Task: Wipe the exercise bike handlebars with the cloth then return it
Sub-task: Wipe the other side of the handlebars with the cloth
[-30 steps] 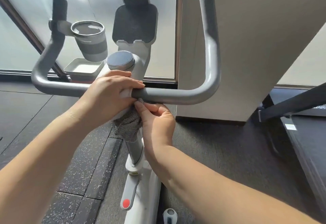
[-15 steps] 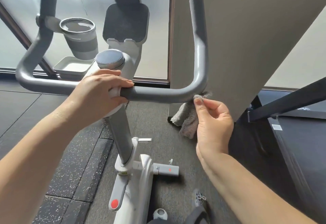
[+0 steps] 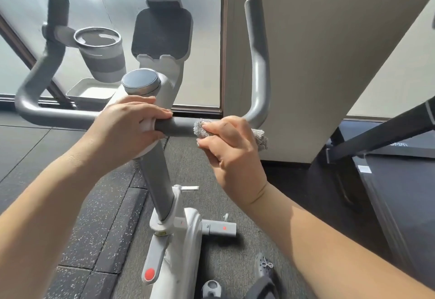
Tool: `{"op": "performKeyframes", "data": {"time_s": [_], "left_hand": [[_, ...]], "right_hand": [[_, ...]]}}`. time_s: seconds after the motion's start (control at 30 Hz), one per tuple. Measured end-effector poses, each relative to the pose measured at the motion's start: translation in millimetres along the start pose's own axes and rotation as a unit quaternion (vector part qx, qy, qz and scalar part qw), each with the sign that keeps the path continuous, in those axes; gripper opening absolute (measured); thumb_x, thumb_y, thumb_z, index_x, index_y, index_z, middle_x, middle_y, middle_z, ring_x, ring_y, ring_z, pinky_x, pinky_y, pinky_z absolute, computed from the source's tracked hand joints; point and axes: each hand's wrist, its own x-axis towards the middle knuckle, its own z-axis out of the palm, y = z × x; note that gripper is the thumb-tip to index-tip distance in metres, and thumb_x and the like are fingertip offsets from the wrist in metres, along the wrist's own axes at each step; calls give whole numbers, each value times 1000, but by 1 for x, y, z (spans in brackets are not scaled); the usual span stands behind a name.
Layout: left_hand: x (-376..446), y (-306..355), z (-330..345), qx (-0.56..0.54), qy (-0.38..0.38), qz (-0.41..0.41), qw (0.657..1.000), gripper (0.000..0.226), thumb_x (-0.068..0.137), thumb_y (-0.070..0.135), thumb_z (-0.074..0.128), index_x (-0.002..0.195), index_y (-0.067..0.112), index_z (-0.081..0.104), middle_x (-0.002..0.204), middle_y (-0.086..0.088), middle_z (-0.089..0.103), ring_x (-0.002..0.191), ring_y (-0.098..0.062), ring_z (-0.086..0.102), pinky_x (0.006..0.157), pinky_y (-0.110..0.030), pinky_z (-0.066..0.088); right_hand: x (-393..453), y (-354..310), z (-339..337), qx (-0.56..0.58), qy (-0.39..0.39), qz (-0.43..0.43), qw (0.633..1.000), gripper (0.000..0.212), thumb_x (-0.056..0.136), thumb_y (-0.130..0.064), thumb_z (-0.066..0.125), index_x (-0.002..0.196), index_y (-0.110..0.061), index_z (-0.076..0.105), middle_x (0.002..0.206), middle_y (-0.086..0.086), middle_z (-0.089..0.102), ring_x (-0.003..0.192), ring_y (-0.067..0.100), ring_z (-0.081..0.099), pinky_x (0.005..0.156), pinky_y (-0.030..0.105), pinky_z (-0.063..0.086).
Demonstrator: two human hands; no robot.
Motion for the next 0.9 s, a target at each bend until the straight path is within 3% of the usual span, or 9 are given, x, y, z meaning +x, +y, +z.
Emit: {"op": "performKeyframes", "data": {"time_s": [0.1,0.27,0.33,0.43,0.53,0.6,0.73,0.83,0.9], "left_hand": [[0,-1,1,-2,-5,1,1000,38,66,7,73,98,28,74,98,16,57,102,16,36,83,11,16],[0,-8,0,2,-18,10,1000,41,63,10,80,99,28,73,96,16,59,109,4,46,88,9,17],[1,-8,0,3,-16,19,1000,40,63,9,81,99,25,74,94,16,56,108,2,45,86,9,16],[2,-9,0,2,-22,26,999,41,63,10,82,100,25,74,98,12,61,110,-3,48,90,0,22],[2,-11,1,2,-27,32,999,42,62,10,82,101,25,73,104,2,66,111,-8,51,91,-5,24],[2,-12,2,3,-22,35,999,42,62,10,82,101,25,73,104,0,67,111,-10,52,91,-6,25],[1,-12,5,7,-9,34,999,40,64,12,81,100,26,73,103,4,67,113,-13,53,96,-21,34],[-1,-11,7,15,-2,49,999,39,63,10,81,99,24,72,102,3,70,112,-19,56,99,-34,39],[-3,-7,9,24,4,54,998,38,65,12,81,101,20,72,106,1,70,113,-21,57,102,-32,36]], "right_hand": [[-4,13,-13,-28,-4,-25,999,10,86,-9,67,79,-7,73,109,6,71,95,30,61,78,46,49],[-11,45,-40,-24,44,10,999,3,85,-8,70,86,-6,73,111,6,70,93,30,58,81,47,48],[-10,56,-49,-10,61,40,997,6,85,-6,68,89,-3,72,109,6,69,93,29,56,87,39,48],[-12,77,-57,17,66,186,980,8,83,-3,68,88,-8,73,109,-6,68,94,21,59,91,29,49],[-18,85,-64,173,74,399,897,15,83,-5,69,80,-20,69,101,-12,70,72,10,65,75,30,53],[-24,81,-67,199,79,444,870,14,82,-6,70,79,-19,68,95,-13,70,72,2,65,73,20,50],[-29,71,-65,228,70,485,841,13,79,-12,74,81,-22,67,82,-3,69,75,6,62,75,19,49],[-24,66,-66,229,65,475,847,15,79,-13,74,80,-25,66,81,-2,69,74,6,62,72,17,50],[-18,61,-69,231,59,453,859,16,81,-12,72,79,-26,65,79,-4,68,71,3,62,70,15,50]]}}
